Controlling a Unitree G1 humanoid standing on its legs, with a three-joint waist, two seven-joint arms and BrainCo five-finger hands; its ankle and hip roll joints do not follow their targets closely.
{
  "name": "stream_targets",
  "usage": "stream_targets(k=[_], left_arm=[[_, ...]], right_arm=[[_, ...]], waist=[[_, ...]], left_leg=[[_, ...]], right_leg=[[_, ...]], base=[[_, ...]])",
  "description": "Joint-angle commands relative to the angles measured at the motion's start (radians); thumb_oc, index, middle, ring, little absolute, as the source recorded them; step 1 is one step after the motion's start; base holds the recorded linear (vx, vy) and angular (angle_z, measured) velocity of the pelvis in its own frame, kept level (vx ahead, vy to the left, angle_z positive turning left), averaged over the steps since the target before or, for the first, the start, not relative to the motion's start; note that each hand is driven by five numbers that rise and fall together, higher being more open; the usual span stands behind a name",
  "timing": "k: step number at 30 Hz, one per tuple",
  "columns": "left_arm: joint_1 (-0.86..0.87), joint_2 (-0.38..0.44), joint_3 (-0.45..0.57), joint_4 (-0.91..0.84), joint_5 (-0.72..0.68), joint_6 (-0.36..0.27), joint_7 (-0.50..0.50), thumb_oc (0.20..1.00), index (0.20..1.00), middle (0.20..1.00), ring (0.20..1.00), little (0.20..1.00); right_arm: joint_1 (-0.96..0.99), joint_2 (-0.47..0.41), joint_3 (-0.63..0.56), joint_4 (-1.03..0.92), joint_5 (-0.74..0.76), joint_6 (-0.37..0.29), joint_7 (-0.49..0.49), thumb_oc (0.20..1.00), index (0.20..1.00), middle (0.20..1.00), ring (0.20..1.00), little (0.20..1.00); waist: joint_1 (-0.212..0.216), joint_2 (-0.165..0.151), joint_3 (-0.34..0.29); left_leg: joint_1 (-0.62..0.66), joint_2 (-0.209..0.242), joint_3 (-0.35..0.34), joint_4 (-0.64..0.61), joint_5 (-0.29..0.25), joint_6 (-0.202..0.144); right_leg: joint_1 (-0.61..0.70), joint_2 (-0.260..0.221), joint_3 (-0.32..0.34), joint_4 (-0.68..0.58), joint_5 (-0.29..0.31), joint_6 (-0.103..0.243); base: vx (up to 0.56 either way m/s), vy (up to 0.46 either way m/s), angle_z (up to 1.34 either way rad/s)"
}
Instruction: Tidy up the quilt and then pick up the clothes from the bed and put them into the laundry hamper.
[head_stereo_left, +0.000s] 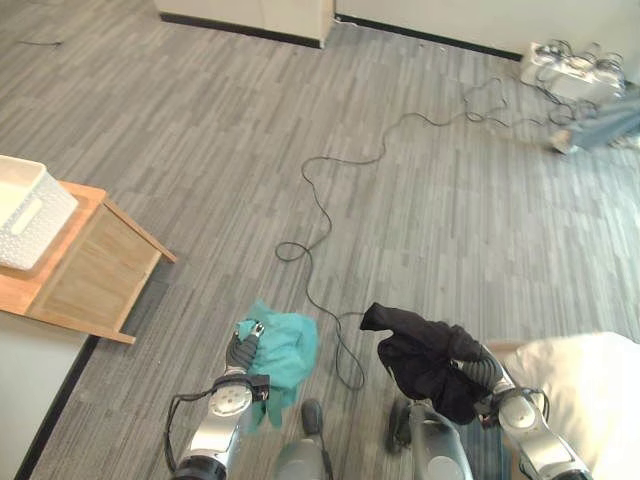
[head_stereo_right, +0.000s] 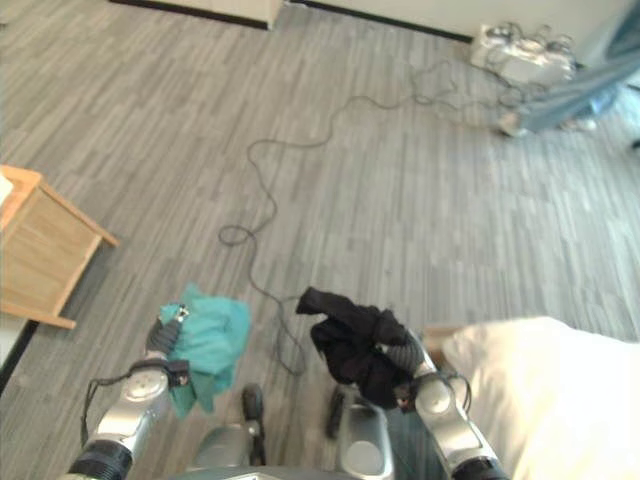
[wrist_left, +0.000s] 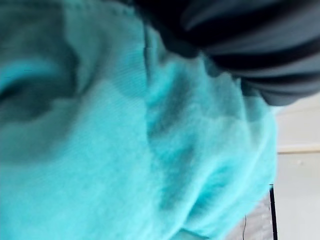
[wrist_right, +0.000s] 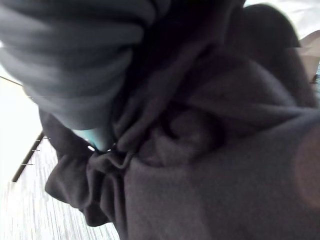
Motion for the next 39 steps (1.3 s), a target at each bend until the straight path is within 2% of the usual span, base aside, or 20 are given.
stream_targets(k=[1, 5, 8, 9, 11, 14, 15, 17, 19, 21, 22, 24, 26, 28, 29, 32, 33, 34, 35, 39], left_arm=[[0.018, 0.015, -0.02, -0.004, 0.024, -0.026, 0.002, 0.2, 0.2, 0.2, 0.2, 0.2], [0.05, -0.015, -0.001, 0.041, 0.03, -0.032, 0.002, 0.2, 0.2, 0.2, 0.2, 0.2], [0.083, -0.033, 0.024, 0.052, -0.025, -0.031, -0.001, 0.2, 0.2, 0.2, 0.2, 0.2], [0.101, -0.028, 0.031, 0.043, -0.05, -0.033, -0.008, 0.2, 0.2, 0.2, 0.2, 0.2], [0.099, -0.029, 0.028, 0.046, -0.054, -0.029, -0.007, 0.2, 0.2, 0.2, 0.2, 0.2], [0.11, -0.047, 0.036, 0.043, -0.076, -0.028, 0.007, 0.2, 0.2, 0.2, 0.2, 0.2], [0.144, -0.059, 0.048, 0.031, -0.078, -0.029, 0.004, 0.2, 0.2, 0.2, 0.2, 0.2], [0.159, -0.062, 0.054, 0.028, -0.078, -0.031, 0.002, 0.2, 0.2, 0.2, 0.2, 0.2], [0.185, -0.072, 0.065, 0.027, -0.057, -0.02, -0.002, 0.2, 0.2, 0.2, 0.2, 0.2], [0.178, -0.081, 0.069, 0.042, -0.046, -0.007, 0.001, 0.2, 0.2, 0.2, 0.2, 0.2], [0.179, -0.08, 0.072, 0.055, -0.059, -0.007, 0.006, 0.2, 0.2, 0.2, 0.2, 0.2], [0.189, -0.076, 0.078, 0.069, -0.072, -0.003, 0.022, 0.2, 0.2, 0.2, 0.2, 0.2], [0.192, -0.066, 0.08, 0.064, -0.08, 0.004, 0.043, 0.2, 0.2, 0.2, 0.2, 0.2], [0.193, -0.052, 0.084, 0.051, -0.063, 0.009, 0.054, 0.2, 0.2, 0.2, 0.2, 0.2], [0.178, -0.02, 0.086, 0.02, -0.023, -0.002, 0.064, 0.2, 0.2, 0.2, 0.2, 0.2], [0.167, -0.008, 0.073, -0.01, 0.017, -0.01, 0.063, 0.2, 0.2, 0.2, 0.2, 0.2], [0.159, -0.002, 0.063, -0.032, 0.062, -0.017, 0.061, 0.2, 0.2, 0.2, 0.2, 0.2], [0.16, -0.002, 0.063, -0.033, 0.062, -0.017, 0.061, 0.2, 0.2, 0.2, 0.2, 0.2], [0.14, 0.017, 0.07, -0.057, 0.107, -0.028, 0.067, 0.2, 0.2, 0.2, 0.2, 0.2], [0.139, 0.029, 0.076, -0.07, 0.158, -0.03, 0.076, 0.2, 0.2, 0.2, 0.2, 0.2]], right_arm=[[-0.022, -0.041, -0.068, -0.014, 0.003, -0.029, -0.017, 0.2, 0.2, 0.2, 0.2, 0.2], [0.011, -0.04, -0.06, -0.017, -0.029, -0.018, 0.015, 0.2, 0.2, 0.2, 0.2, 0.2], [0.006, -0.077, -0.055, -0.03, -0.03, -0.025, 0.03, 0.2, 0.2, 0.2, 0.2, 0.2], [-0.001, -0.109, -0.074, -0.051, -0.006, -0.034, 0.018, 0.2, 0.2, 0.2, 0.2, 0.2], [-0.014, -0.115, -0.075, -0.048, -0.001, -0.028, 0.017, 0.2, 0.2, 0.2, 0.2, 0.2], [-0.051, -0.133, -0.05, -0.052, 0.02, -0.031, 0.024, 0.2, 0.2, 0.2, 0.2, 0.2], [-0.055, -0.14, -0.048, -0.053, 0.017, -0.042, 0.028, 0.2, 0.2, 0.2, 0.2, 0.2], [-0.061, -0.146, -0.048, -0.054, 0.014, -0.05, 0.03, 0.2, 0.2, 0.2, 0.2, 0.2], [-0.068, -0.151, -0.064, -0.049, -0.005, -0.06, 0.015, 0.2, 0.2, 0.2, 0.2, 0.2], [-0.086, -0.152, -0.081, -0.049, -0.03, -0.057, -0.013, 0.2, 0.2, 0.2, 0.2, 0.2], [-0.089, -0.142, -0.085, -0.059, -0.03, -0.053, -0.009, 0.2, 0.2, 0.2, 0.2, 0.2], [-0.089, -0.115, -0.085, -0.041, -0.03, -0.053, -0.021, 0.2, 0.2, 0.2, 0.2, 0.2], [-0.071, -0.094, -0.1, -0.071, -0.039, -0.044, -0.012, 0.2, 0.2, 0.2, 0.2, 0.2], [-0.07, -0.087, -0.11, -0.078, -0.039, -0.046, -0.017, 0.2, 0.2, 0.2, 0.2, 0.2], [-0.044, -0.075, -0.122, -0.068, -0.028, -0.044, -0.013, 0.2, 0.2, 0.2, 0.2, 0.2], [-0.027, -0.073, -0.127, -0.056, -0.024, -0.045, -0.008, 0.2, 0.2, 0.2, 0.2, 0.2], [-0.005, -0.07, -0.134, -0.056, -0.021, -0.048, -0.011, 0.2, 0.2, 0.2, 0.2, 0.2], [-0.005, -0.069, -0.134, -0.056, -0.021, -0.048, -0.011, 0.2, 0.2, 0.2, 0.2, 0.2], [0.007, -0.069, -0.141, -0.048, -0.023, -0.047, -0.017, 0.2, 0.2, 0.2, 0.2, 0.2], [0.016, -0.065, -0.119, -0.04, -0.049, -0.047, -0.005, 0.2, 0.2, 0.2, 0.2, 0.2]], waist=[[-0.031, 0.016, -0.015], [-0.078, 0.025, -0.043], [-0.057, 0.037, -0.047], [0.013, -0.009, -0.012], [0.038, -0.023, -0.002], [0.13, -0.028, -0.005], [0.189, -0.026, -0.033], [0.21, -0.014, -0.051], [0.249, -0.008, -0.071], [0.255, -0.023, -0.09], [0.246, -0.039, -0.108], [0.268, -0.085, -0.11], [0.253, -0.079, -0.099], [0.231, -0.065, -0.103], [0.179, -0.036, -0.097], [0.131, -0.034, -0.101], [0.087, -0.048, -0.094], [0.082, -0.047, -0.092], [0.056, -0.041, -0.074], [0.02, -0.013, -0.062]], left_leg=[[0.207, 0.073, -0.009, -0.019, -0.141, -0.12], [0.362, 0.112, -0.084, 0.047, -0.193, -0.138], [0.234, 0.171, -0.127, 0.465, 0.037, -0.134], [0.04, 0.15, -0.141, 0.779, 0.064, -0.101], [-0.046, 0.116, -0.137, 0.845, 0.019, -0.091], [-0.193, 0.012, -0.119, 0.748, -0.072, -0.08], [-0.237, -0.038, -0.07, 0.517, -0.08, -0.05], [-0.252, -0.028, -0.036, 0.383, -0.039, -0.045], [-0.252, 0.019, 0.154, 0.157, 0.041, -0.05], [-0.281, 0.063, 0.309, 0.115, 0.025, -0.032], [-0.235, 0.042, 0.352, 0.113, 0.022, -0.005], [-0.215, -0.022, 0.324, 0.166, -0.011, 0.053], [-0.151, -0.014, 0.332, 0.169, -0.033, 0.093], [-0.097, -0.018, 0.3, 0.145, -0.049, 0.099], [0.019, -0.027, 0.162, 0.092, -0.083, 0.077], [0.087, -0.036, 0.042, 0.052, -0.105, 0.039], [0.17, -0.04, -0.076, 0.031, -0.154, -0.007], [0.17, -0.038, -0.08, 0.03, -0.15, -0.007], [0.24, -0.003, -0.17, 0.005, -0.193, -0.049], [0.328, 0.067, -0.229, -0.009, -0.238, -0.101]], right_leg=[[-0.012, -0.069, 0.005, -0.271, 0.219, 0.078], [-0.049, -0.082, 0.084, -0.167, 0.268, 0.096], [0.052, -0.023, 0.057, -0.139, 0.256, 0.012], [0.181, 0.005, 0.034, -0.185, 0.205, -0.049], [0.233, 0.015, 0.034, -0.208, 0.18, -0.062], [0.361, 0.042, 0.033, -0.257, 0.106, -0.054], [0.435, 0.071, 0.035, -0.26, 0.052, -0.046], [0.454, 0.093, 0.022, -0.258, 0.024, -0.041], [0.553, 0.13, -0.021, -0.246, -0.057, -0.041], [0.609, 0.146, -0.07, -0.226, -0.082, -0.024], [0.614, 0.137, -0.113, -0.162, -0.054, 0.007], [0.578, 0.073, -0.113, 0.081, 0.124, 0.105], [0.463, 0.009, -0.131, 0.345, 0.303, 0.108], [0.396, -0.023, -0.123, 0.436, 0.331, 0.108], [0.268, -0.1, -0.086, 0.404, 0.251, 0.071], [0.213, -0.072, -0.034, 0.241, 0.191, 0.038], [0.155, -0.036, 0.063, -0.045, 0.173, 0.041], [0.163, -0.035, 0.057, -0.057, 0.18, 0.04], [0.066, -0.072, 0.093, -0.251, 0.244, 0.086], [-0.001, -0.101, 0.044, -0.279, 0.289, 0.108]], base=[[1.21, -0.332, 1.29], [0.74, -0.202, 0.87], [0.71, -0.514, 0.99], [0.57, -0.618, 0.29], [0.46, -0.339, 0.16], [0.71, -0.141, -0.36], [0.74, -0.053, -0.37], [0.64, -0.004, -0.13], [0.77, -0.044, -0.24], [0.67, -0.023, 0.08], [0.74, 0.069, 0.39], [0.71, 0.089, 0.97], [0.67, -0.03, 1.82], [0.74, -0.106, 1.44], [0.66, -0.157, 1.52], [0.95, -0.353, 2.08], [0.59, -0.276, 1.8], [1.13, -0.51, 2.27], [0.58, -0.237, 1.9], [0.76, -0.269, 1.42]])
